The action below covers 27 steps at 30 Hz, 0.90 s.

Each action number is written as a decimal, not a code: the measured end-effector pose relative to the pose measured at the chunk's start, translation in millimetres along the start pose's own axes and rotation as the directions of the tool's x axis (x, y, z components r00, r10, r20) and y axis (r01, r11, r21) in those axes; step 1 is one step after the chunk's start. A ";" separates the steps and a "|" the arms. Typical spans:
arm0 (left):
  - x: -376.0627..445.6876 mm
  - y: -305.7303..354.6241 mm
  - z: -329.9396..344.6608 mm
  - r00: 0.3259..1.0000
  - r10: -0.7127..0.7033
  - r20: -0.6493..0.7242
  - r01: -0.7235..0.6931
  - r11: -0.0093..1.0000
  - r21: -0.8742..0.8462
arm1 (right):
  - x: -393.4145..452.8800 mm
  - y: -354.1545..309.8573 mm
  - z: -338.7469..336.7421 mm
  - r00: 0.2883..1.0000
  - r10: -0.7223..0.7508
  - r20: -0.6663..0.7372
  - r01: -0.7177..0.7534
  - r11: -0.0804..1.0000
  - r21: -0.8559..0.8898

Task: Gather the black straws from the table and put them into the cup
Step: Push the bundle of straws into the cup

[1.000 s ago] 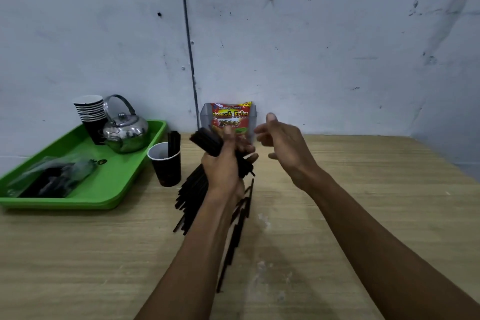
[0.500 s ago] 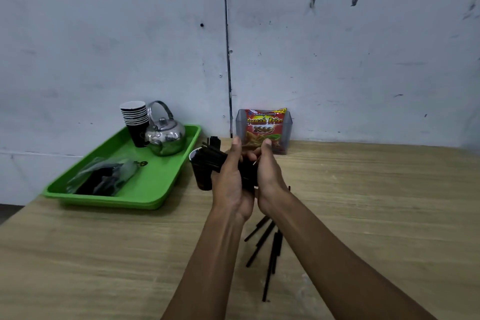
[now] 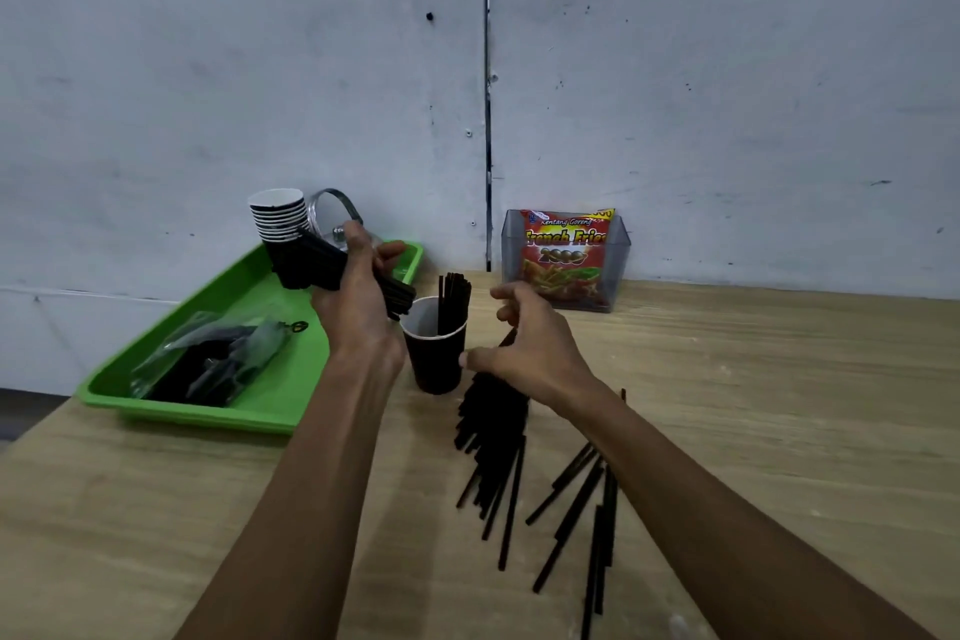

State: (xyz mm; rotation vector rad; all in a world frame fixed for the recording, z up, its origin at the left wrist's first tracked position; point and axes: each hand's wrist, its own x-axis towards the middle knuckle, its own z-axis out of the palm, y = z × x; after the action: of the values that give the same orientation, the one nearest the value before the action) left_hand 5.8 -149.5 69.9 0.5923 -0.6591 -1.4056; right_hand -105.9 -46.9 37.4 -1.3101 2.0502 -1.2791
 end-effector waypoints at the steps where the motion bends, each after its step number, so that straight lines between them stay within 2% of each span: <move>1: 5.6 -4.3 -0.5 1.000 -0.008 0.004 0.007 0.999 0.036 | 6.8 0.9 4.3 0.999 -0.030 0.018 0.030 0.999 -0.035; 6: 16.1 -32.5 -7.6 0.994 -0.110 -0.004 0.107 0.952 0.287 | 33.9 6.4 27.4 0.990 -0.115 0.083 0.121 0.990 -0.068; 9: 17.7 -46.1 -16.4 0.981 -0.186 0.061 0.149 0.912 0.381 | 41.3 12.7 37.7 0.987 -0.139 0.076 0.140 0.990 -0.003; 12: 15.3 -53.7 -22.7 0.970 -0.211 0.120 0.128 0.864 0.487 | 42.7 17.6 43.8 0.985 -0.149 0.086 0.144 0.988 0.054; 20: 10.2 -46.2 -25.1 0.948 -0.218 0.232 0.106 0.903 0.416 | 39.9 20.2 45.2 0.986 -0.147 0.078 0.135 0.981 0.136; 27: 12.7 -40.3 -35.7 0.869 -0.275 0.411 0.055 0.880 0.472 | 42.0 18.9 43.8 0.992 -0.107 0.072 0.097 0.986 0.138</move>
State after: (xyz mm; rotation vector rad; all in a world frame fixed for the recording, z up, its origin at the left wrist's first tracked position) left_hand 4.6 -165.8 17.0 0.6861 -1.3783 -1.5889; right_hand -104.7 -101.6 5.1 -1.3964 1.8315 -1.3611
